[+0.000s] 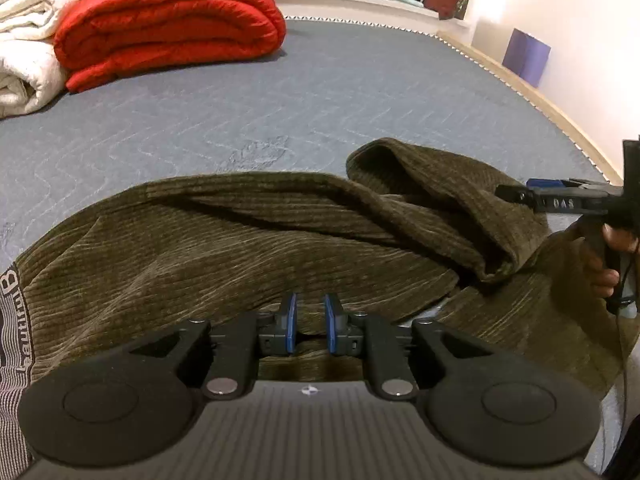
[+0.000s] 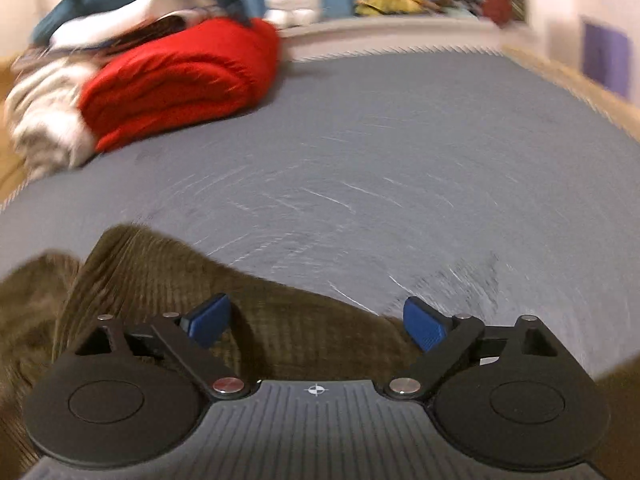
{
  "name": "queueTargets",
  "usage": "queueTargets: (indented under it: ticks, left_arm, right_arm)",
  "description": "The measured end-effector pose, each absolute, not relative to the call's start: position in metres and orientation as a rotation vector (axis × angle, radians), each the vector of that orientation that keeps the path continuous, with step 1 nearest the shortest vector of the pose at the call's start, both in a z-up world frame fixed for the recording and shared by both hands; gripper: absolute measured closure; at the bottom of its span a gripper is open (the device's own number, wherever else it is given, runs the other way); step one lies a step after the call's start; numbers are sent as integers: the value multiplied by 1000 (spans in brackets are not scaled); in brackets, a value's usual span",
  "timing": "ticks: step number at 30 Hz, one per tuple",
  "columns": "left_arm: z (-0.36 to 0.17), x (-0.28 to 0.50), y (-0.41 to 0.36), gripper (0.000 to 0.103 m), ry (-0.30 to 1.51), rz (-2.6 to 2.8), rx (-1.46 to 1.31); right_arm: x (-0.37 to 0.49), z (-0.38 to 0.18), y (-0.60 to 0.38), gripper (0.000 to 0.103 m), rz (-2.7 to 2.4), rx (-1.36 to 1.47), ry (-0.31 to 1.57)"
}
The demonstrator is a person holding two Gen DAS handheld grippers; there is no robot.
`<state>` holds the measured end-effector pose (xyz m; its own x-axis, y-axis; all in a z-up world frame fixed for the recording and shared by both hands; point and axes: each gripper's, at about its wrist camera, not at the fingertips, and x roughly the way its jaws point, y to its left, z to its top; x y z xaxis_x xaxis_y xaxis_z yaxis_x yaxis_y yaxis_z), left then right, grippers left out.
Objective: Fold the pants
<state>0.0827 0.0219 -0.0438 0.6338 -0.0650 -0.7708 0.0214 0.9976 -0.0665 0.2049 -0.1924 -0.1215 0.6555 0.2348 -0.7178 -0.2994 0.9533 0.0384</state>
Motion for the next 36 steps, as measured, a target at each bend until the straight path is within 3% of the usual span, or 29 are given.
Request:
queueTargets:
  ticks: [5, 6, 8, 10, 12, 14, 23, 24, 25, 26, 27, 34, 35, 36]
  left_arm:
    - [-50, 85, 26, 79, 896, -46, -43]
    - [-50, 86, 26, 79, 898, -46, -41]
    - [-52, 87, 27, 79, 901, -47, -38]
    - [-51, 87, 28, 79, 900, -46, -37]
    - [-49, 85, 29, 79, 894, -47, -42]
    - [-47, 84, 31, 79, 887, -47, -44]
    - [-41, 79, 40, 79, 877, -23, -58]
    - [-41, 79, 40, 79, 878, -25, -55]
    - [-42, 78, 39, 79, 879, -26, -53]
    - [-42, 78, 39, 78, 880, -28, -51]
    - [-42, 78, 39, 76, 879, -28, -51]
    - [-39, 77, 40, 71, 875, -27, -58]
    - [-39, 77, 41, 71, 876, -28, -58]
    - [-39, 77, 41, 71, 876, -29, -57]
  right_arm:
    - [193, -125, -170, 9, 419, -232, 769]
    - [193, -125, -167, 13, 423, -252, 767]
    - [191, -123, -161, 29, 442, -280, 748]
    - [187, -120, -156, 65, 445, -305, 731]
    - [183, -115, -154, 92, 435, -332, 715]
    - [179, -109, -150, 103, 449, -341, 684]
    - [144, -65, -125, 100, 515, -350, 523]
    - [149, -71, -125, 77, 465, -356, 537]
    - [155, -80, -127, 33, 421, -365, 565]
    - [159, -89, -130, 16, 398, -369, 577]
    - [162, -98, -132, 5, 385, -375, 582]
    - [174, -144, -136, 9, 394, -415, 714]
    - [172, -143, -135, 12, 403, -418, 714]
    - [172, -141, -131, 25, 420, -419, 716]
